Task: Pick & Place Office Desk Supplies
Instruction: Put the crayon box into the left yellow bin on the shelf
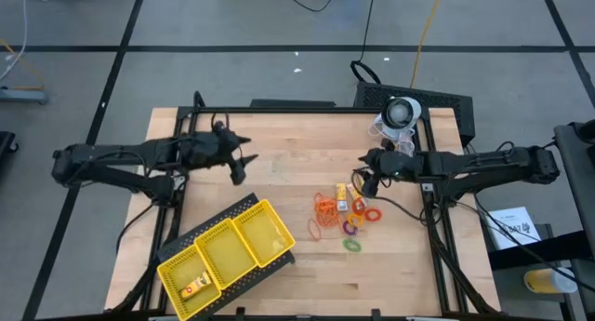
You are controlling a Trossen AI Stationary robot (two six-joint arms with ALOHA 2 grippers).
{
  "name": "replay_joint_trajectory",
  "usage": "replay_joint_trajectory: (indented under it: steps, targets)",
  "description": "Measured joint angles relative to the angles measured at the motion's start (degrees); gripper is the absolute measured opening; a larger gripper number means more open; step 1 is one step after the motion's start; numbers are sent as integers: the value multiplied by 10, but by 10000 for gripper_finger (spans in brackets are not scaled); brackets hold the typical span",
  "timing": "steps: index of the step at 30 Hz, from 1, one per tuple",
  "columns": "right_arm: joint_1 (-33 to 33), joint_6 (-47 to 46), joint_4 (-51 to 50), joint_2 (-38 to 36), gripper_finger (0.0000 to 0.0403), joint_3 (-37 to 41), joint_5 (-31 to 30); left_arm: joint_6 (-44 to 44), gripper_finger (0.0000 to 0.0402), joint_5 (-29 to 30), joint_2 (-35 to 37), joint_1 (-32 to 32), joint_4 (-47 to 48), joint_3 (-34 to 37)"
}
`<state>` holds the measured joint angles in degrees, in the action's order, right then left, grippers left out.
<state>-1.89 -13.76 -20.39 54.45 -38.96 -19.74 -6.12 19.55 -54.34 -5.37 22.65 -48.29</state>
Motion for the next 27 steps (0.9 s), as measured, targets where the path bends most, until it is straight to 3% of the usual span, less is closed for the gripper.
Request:
replay_joint_trajectory:
  steps: [12,18,27]
  targets:
    - [0,-155,-90,124,216,0,-10,-34,253,-30,84,-151,-109,147]
    - [0,-271,-110,171,212,0,5,-57,253,-30,87,-157,-114,153]
    - [0,-365,-99,238,210,0,50,-41,253,-30,87,-152,-114,153]
